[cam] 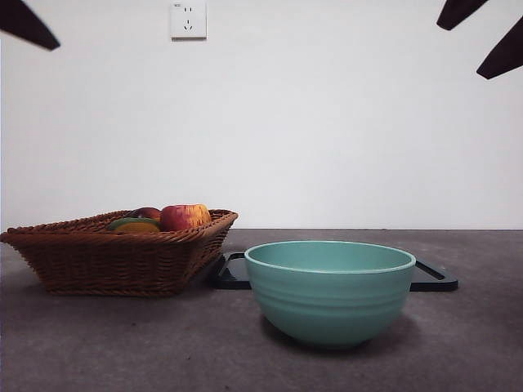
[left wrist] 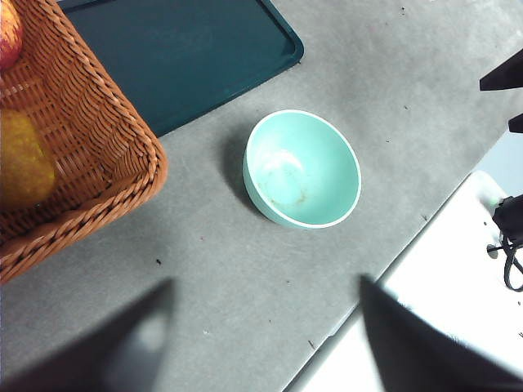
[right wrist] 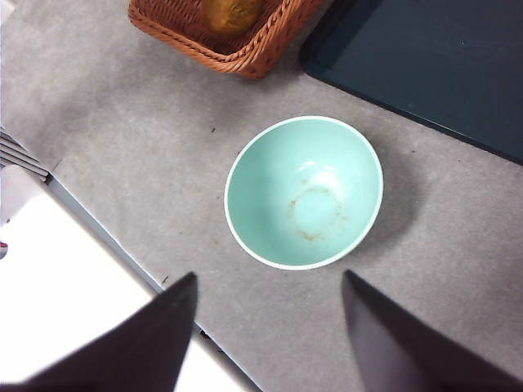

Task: Pick up the wifruite, put it on the bowl, pick up the plate, put it on desk

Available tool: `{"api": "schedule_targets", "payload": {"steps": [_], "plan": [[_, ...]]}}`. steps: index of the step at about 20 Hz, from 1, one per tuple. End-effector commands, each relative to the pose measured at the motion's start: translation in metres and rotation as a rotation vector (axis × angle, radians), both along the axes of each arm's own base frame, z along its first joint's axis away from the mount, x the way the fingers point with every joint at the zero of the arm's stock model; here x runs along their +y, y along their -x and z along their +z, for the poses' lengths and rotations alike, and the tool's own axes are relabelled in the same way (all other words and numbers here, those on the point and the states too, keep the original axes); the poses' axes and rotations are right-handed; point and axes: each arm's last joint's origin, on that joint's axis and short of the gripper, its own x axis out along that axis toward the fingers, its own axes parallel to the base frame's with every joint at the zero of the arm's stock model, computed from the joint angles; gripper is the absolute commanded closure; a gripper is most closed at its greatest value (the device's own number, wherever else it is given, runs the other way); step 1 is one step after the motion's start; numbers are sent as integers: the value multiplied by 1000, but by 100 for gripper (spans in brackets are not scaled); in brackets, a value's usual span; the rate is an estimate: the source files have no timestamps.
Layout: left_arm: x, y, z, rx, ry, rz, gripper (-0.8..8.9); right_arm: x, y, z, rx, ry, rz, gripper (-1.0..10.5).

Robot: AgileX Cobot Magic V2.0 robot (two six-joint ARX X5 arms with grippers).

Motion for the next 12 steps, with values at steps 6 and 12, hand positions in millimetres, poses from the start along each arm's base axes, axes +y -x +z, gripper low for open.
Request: {"api": "schedule_targets", "payload": {"steps": [6,12], "plan": [[-1,-1,5,-18,9,-11,794,2,-1,4,-19,-4,13,939],[-1,-1,5,-17,9,-11,794,3,-2,6,-39,-18,12,939]]}}
